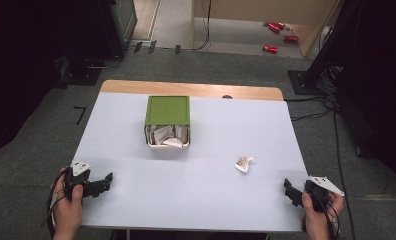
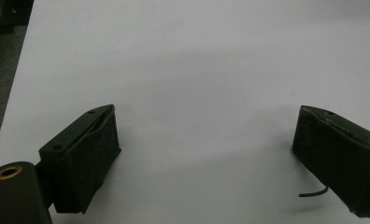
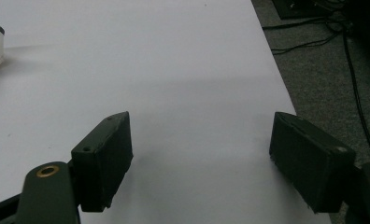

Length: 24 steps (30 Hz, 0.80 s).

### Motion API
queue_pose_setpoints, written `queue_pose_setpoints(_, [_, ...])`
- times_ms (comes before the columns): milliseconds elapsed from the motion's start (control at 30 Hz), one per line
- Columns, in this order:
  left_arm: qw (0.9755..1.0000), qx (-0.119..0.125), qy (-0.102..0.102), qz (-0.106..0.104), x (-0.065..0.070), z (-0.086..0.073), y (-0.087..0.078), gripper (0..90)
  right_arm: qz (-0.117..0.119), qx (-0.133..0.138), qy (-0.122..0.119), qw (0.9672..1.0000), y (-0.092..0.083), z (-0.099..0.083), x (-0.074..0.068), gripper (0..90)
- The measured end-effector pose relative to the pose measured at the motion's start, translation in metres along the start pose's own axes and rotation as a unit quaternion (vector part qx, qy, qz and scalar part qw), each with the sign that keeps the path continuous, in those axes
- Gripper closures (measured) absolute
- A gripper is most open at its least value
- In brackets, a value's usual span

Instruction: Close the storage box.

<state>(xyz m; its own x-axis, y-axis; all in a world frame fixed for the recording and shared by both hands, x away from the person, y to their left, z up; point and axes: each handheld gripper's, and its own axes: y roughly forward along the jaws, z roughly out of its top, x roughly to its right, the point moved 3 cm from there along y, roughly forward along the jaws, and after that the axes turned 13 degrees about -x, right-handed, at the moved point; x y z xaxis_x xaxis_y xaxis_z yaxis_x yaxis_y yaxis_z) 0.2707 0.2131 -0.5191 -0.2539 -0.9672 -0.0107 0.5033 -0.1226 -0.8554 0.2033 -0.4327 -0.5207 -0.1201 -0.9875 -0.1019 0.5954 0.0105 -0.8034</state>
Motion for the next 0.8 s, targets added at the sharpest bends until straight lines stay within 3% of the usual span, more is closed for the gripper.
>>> queue_pose_setpoints(167, [1.0,0.0,0.0,0.0,0.0,0.0,0.0,7.7,-0.003,0.001,-0.009,1.0,0.001,-0.0009,-0.0014,19.1])
queue_pose_setpoints(333, [1.0,0.0,0.0,0.0,0.0,0.0,0.0,7.7,-0.031,-0.003,-0.03,0.9991,0.0034,-0.0017,-0.0068,18.6])
queue_pose_setpoints(800, [1.0,-0.001,0.0,0.0,0.0,0.0001,0.0001,7.7,-0.032,-0.011,-0.031,0.9989,0.0038,-0.0006,-0.0067,18.1])
